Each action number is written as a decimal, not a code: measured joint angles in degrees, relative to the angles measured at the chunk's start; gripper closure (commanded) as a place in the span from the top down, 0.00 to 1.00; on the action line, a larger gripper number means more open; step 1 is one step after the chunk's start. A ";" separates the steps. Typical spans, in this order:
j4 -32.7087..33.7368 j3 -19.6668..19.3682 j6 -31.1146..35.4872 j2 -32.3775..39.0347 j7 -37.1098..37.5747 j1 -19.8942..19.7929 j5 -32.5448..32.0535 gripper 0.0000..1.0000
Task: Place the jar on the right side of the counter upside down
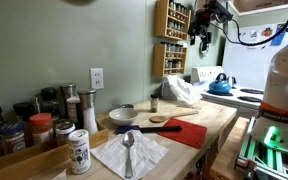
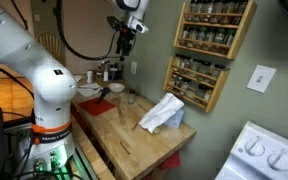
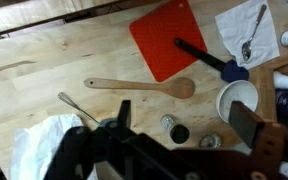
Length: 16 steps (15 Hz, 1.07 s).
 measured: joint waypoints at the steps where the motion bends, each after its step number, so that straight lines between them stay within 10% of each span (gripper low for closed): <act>1: 0.00 0.00 0.00 0.00 0.00 0.00 0.00 1.00; 16: 3.85 4.34 2.40 6.82 7.68 -0.47 5.69 1.00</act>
